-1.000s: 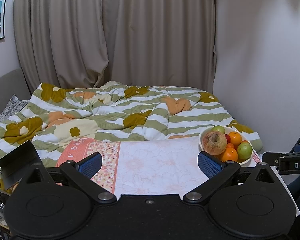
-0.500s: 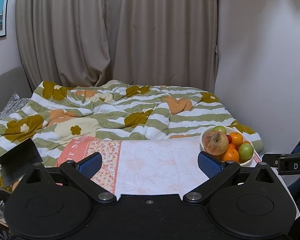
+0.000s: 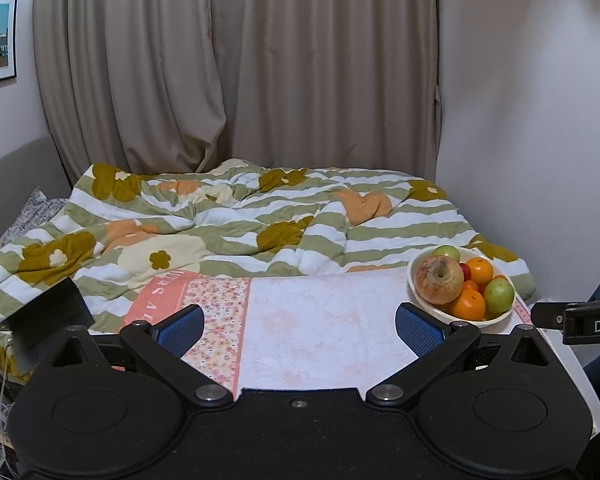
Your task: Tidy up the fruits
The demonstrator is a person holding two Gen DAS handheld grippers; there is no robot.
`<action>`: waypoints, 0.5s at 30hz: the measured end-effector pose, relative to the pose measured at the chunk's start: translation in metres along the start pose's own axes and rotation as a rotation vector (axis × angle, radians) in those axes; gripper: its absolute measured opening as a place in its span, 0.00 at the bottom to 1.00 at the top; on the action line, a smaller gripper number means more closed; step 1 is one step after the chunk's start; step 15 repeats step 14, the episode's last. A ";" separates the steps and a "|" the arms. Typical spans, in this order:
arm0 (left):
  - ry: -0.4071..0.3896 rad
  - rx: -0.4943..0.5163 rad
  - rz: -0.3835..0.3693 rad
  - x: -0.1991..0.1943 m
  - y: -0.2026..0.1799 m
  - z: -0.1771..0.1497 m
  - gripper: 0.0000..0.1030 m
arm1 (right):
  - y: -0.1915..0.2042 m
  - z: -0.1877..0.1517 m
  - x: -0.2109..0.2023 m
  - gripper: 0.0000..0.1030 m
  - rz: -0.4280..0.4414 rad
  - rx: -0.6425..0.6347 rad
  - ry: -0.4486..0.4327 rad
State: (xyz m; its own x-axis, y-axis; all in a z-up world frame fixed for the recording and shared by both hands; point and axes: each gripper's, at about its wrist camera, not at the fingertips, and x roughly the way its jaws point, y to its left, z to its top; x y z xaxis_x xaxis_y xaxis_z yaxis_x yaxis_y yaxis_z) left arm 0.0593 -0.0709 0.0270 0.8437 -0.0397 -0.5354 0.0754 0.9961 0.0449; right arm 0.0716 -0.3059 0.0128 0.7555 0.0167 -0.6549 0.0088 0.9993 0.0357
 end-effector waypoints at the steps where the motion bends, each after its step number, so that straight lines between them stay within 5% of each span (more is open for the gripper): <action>1: -0.001 0.006 0.004 0.000 -0.001 0.000 1.00 | -0.001 0.001 0.000 1.00 0.001 0.001 0.000; 15: 0.018 0.001 0.000 0.004 -0.001 -0.002 1.00 | 0.000 -0.005 0.003 1.00 0.004 0.001 0.010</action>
